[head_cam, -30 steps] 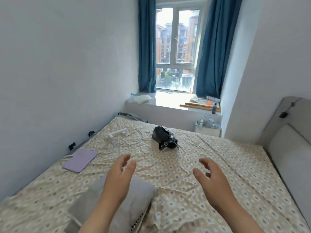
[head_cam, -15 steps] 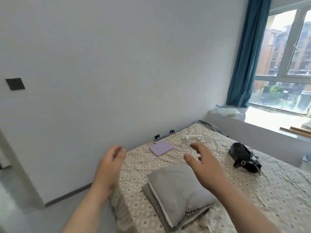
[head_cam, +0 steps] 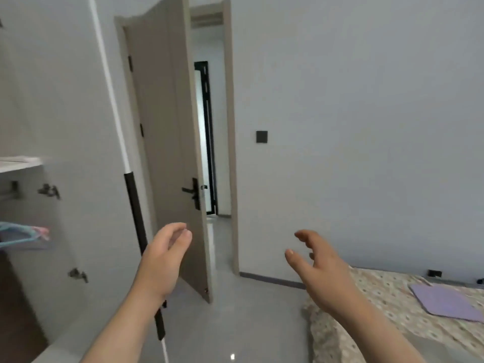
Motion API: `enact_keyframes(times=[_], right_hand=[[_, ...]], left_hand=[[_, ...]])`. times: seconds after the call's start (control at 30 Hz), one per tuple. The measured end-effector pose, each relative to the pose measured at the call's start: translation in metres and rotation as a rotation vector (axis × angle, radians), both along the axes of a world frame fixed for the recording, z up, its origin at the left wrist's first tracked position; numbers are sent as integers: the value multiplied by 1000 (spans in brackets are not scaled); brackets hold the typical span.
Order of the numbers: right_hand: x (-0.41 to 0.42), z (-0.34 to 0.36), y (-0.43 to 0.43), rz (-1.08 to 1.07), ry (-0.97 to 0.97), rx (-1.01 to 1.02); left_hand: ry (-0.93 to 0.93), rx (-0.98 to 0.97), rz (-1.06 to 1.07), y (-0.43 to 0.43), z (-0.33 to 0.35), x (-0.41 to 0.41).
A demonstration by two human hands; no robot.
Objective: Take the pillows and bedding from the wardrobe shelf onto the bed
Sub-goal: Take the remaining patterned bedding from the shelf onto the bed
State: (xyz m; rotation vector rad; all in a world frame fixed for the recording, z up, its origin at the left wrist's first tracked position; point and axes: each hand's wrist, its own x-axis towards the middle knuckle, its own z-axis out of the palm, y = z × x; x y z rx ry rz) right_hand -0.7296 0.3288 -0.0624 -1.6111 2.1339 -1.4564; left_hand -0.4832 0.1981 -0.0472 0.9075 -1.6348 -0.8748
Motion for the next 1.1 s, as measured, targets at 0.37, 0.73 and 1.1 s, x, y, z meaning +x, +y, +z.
enact_keyframes(times=[0.37, 0.73, 1.1], right_hand=[[184, 16, -184, 511, 28, 34], [324, 29, -273, 869, 97, -26], [402, 49, -397, 1147, 39, -132]], left_hand=[[36, -26, 609, -41, 16, 224], [-28, -60, 1059, -20, 36, 348], [-31, -89, 1341, -66, 60, 381]])
